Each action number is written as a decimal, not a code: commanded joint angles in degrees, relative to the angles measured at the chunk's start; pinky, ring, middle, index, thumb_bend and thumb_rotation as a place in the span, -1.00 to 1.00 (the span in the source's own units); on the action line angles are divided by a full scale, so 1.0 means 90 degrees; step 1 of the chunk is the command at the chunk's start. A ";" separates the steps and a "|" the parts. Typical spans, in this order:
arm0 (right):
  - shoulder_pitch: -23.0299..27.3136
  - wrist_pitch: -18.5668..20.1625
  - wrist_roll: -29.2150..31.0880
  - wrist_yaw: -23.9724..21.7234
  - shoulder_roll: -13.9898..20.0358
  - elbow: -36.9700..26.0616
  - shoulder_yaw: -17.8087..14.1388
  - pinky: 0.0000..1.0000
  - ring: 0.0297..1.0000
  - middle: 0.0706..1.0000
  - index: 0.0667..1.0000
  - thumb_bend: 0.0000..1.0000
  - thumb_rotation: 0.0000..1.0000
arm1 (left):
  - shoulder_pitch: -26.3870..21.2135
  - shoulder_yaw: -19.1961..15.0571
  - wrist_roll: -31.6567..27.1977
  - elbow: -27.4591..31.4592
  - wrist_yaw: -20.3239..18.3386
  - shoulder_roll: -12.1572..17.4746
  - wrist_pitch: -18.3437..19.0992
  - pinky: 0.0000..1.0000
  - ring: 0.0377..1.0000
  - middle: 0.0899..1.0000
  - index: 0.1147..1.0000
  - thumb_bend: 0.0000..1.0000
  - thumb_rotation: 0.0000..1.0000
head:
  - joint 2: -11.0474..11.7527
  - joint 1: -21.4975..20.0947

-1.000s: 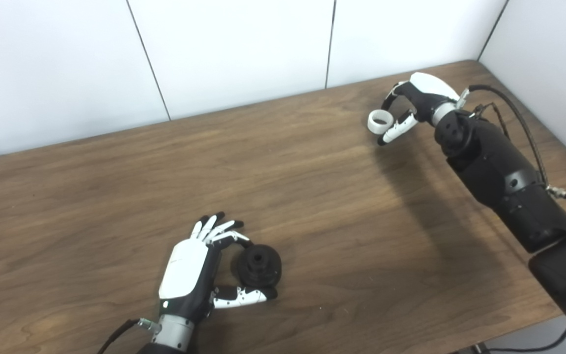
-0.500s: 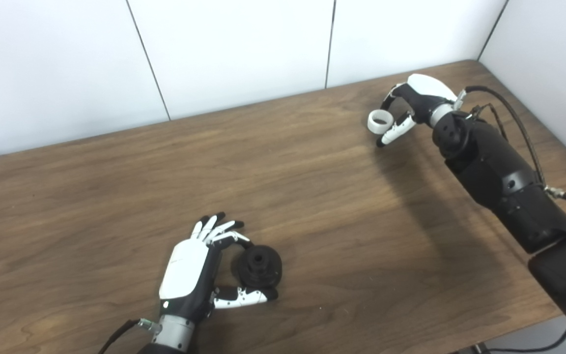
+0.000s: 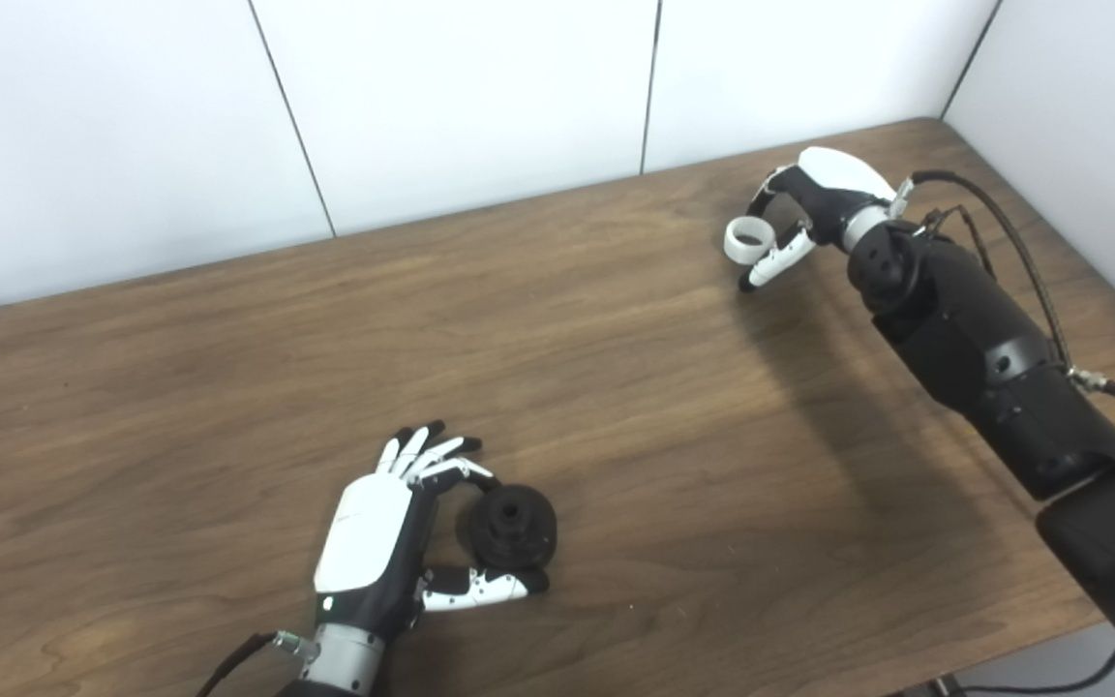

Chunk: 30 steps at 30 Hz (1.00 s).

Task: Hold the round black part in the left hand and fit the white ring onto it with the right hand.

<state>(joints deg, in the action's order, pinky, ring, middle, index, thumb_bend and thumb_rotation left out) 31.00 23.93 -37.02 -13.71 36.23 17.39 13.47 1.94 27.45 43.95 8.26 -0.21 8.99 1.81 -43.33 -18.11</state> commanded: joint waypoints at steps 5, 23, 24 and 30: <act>0.0386 -0.0104 -0.0073 0.0139 0.0096 -0.0150 -0.0078 0.98 0.93 0.82 0.23 0.56 -0.57 | 0.0241 0.0147 0.0198 -0.0064 -0.0396 0.0127 0.0182 1.00 0.91 0.63 -0.17 0.05 -0.88 | -0.0003 0.0014; 0.0369 -0.0185 -0.0067 0.0079 0.0153 -0.0162 -0.0066 0.97 0.94 0.80 0.15 0.49 -0.66 | 0.0240 0.0133 0.0178 -0.0042 -0.0414 0.0127 0.0195 1.00 0.92 0.64 -0.17 0.05 -0.88 | -0.0040 0.0009; 0.0365 -0.0192 -0.0062 0.0079 0.0156 -0.0160 -0.0068 0.97 0.95 0.80 0.06 0.33 -0.68 | 0.0240 0.0133 0.0177 -0.0041 -0.0414 0.0127 0.0195 1.00 0.92 0.64 -0.17 0.05 -0.88 | -0.0040 0.0009; 0.0338 -0.0185 -0.0064 0.0097 0.0186 -0.0145 -0.0090 0.96 0.94 0.79 -0.09 0.05 -0.71 | 0.0234 0.0126 0.0168 -0.0024 -0.0427 0.0126 0.0201 1.00 0.92 0.64 -0.17 0.05 -0.87 | -0.0044 0.0013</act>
<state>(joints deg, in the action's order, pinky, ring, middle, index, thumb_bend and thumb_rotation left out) 31.32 23.81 -37.05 -13.72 35.76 17.34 13.45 2.06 27.52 44.12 8.59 -0.44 9.03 1.96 -43.68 -17.93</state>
